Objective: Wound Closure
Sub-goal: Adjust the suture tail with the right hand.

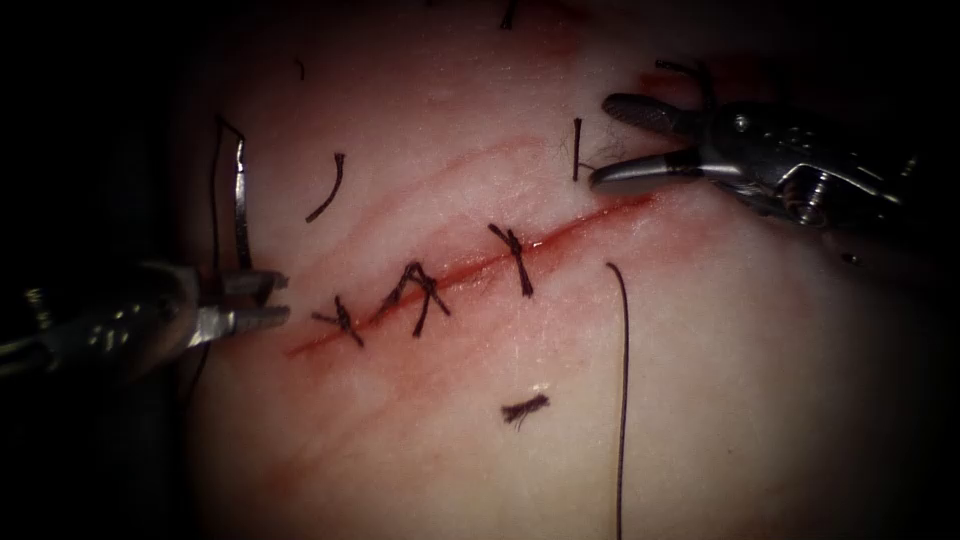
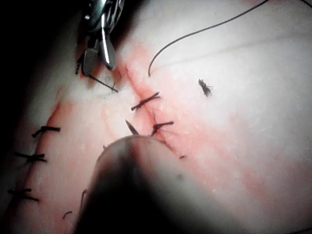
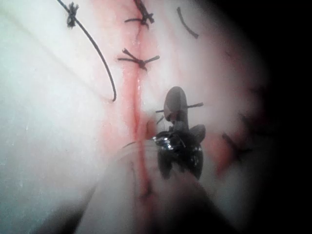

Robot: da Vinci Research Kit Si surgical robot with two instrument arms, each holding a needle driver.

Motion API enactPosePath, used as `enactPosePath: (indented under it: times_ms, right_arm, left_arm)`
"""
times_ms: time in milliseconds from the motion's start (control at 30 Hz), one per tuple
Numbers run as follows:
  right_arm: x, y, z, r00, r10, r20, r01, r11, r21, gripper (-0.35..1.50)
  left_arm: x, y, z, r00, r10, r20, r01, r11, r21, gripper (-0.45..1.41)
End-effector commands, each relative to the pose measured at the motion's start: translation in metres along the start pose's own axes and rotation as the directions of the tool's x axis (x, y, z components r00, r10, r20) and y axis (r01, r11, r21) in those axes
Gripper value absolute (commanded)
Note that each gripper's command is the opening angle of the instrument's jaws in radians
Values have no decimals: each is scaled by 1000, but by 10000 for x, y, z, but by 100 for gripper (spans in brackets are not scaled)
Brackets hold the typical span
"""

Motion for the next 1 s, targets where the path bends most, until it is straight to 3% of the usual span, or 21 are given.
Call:
enactPosePath:
  times_ms: [33, 300, 367, 400, 433, 467, 500, 667, 733, 833, 1000]
  right_arm:
    - [3, 0, 13, 1000, 0, -4, 0, 1000, -2, 105]
    - [-8, 3, 42, 1000, 16, -4, -16, 999, -32, 94]
    - [-11, 4, 47, 1000, 19, -6, -19, 999, -37, 81]
    - [-12, 5, 49, 1000, 18, -6, -18, 999, -39, 66]
    - [-12, 5, 50, 1000, 17, -6, -18, 999, -41, 39]
    - [-12, 5, 51, 1000, 17, -3, -17, 999, -42, -11]
    - [-12, 6, 51, 1000, 17, -6, -18, 999, -38, -35]
    - [-8, 11, 45, 1000, 16, -2, -17, 999, -39, -35]
    - [-3, 16, 39, 1000, -23, -1, 23, 994, -106, -35]
    - [0, 19, 36, 999, -31, 4, 32, 992, -123, -35]
    - [2, 15, 37, 1000, 16, 0, -16, 993, -117, -35]
  left_arm:
    - [4, -4, 6, 1000, 1, -2, -1, 1000, 3, 11]
    - [5, -3, 6, 1000, 0, -2, 0, 1000, 3, 10]
    - [5, -3, 6, 1000, 0, -2, 0, 1000, 3, 10]
    - [5, -3, 6, 1000, 0, -2, 0, 1000, 3, 10]
    - [5, -3, 7, 1000, 0, -2, 0, 1000, 3, 9]
    - [5, -3, 7, 1000, 0, -2, 0, 1000, 3, 9]
    - [5, -3, 7, 1000, 0, -2, 0, 1000, 3, 9]
    - [5, -3, 6, 1000, -1, -1, 1, 1000, 4, 9]
    - [5, -3, 6, 1000, -1, -1, 1, 1000, 4, 9]
    - [6, -3, 7, 1000, -1, -1, 1, 1000, 4, 9]
    - [6, -2, 7, 1000, -2, -1, 2, 1000, 5, 9]
